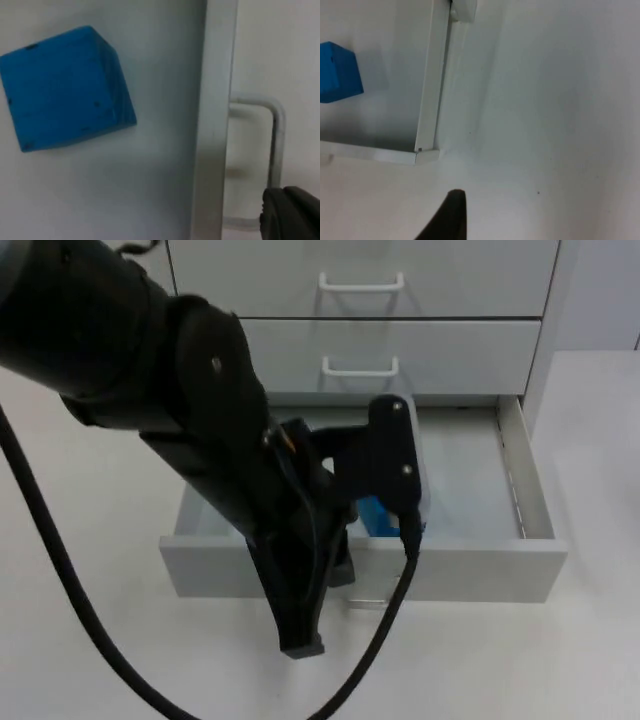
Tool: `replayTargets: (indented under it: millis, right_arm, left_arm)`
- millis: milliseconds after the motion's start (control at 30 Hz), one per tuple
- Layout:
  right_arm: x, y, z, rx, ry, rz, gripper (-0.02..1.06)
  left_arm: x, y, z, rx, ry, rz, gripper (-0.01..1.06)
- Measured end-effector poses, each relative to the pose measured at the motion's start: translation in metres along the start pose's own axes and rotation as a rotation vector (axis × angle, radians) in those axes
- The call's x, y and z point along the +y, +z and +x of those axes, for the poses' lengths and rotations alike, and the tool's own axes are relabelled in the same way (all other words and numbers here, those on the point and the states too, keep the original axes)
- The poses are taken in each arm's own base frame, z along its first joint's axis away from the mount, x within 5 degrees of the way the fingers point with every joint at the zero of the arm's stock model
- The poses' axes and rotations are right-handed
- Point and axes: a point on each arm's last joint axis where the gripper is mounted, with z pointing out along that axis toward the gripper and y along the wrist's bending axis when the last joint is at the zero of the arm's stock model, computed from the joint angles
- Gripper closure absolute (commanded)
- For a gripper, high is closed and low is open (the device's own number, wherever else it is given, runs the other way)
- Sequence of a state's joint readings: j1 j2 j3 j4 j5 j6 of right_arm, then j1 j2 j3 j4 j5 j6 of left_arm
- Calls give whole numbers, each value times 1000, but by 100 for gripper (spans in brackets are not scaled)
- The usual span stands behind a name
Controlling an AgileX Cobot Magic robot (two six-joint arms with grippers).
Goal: Open the drawer with the left hand, place the block into the drawer with the right hand, then close the drawer with the left hand.
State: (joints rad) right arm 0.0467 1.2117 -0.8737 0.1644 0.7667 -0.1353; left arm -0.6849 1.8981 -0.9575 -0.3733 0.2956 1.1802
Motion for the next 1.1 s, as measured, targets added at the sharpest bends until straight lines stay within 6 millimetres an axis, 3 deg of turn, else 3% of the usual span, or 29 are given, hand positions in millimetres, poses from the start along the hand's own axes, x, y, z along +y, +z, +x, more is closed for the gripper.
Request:
replayTargets:
  millis: [233,433,900,1100]
  right_arm:
    - [0,0,0,0,0,0,-1]
    - [0,0,0,-3,0,0,-1]
    - [0,0,-1,-11,3,1,-1]
    - [0,0,-1,-14,3,2,-1]
  left_arm:
    - [3,21,5,5,7,-56,105]
    - [6,27,6,-5,8,-101,105]
    - [41,23,4,-117,-7,-430,105]
    - [59,38,12,-100,-33,-452,105]
